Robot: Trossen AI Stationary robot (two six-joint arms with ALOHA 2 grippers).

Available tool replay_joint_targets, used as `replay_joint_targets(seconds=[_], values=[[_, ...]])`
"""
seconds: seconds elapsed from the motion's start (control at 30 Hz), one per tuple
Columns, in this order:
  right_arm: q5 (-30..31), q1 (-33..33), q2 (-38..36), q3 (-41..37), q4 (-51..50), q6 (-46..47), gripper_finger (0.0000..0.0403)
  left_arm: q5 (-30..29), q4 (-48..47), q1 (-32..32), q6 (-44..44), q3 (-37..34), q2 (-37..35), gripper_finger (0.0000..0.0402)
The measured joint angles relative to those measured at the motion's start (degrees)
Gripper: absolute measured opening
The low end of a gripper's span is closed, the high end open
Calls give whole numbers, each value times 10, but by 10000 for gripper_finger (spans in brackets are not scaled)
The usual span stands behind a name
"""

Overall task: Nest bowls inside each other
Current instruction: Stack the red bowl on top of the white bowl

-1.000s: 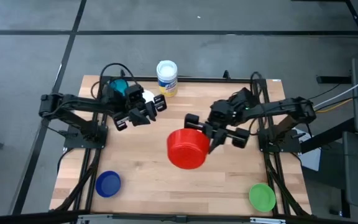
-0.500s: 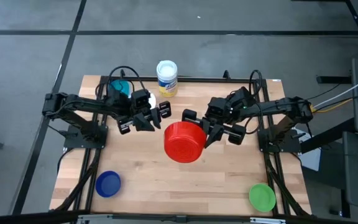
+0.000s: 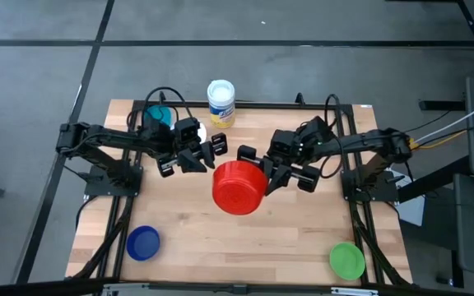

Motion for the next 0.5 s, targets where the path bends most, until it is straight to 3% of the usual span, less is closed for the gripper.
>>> replay_joint_targets(seconds=[0.5], values=[[0, -11, 7, 0, 0, -3, 0, -21, -11, -29, 19, 0, 0, 83]])
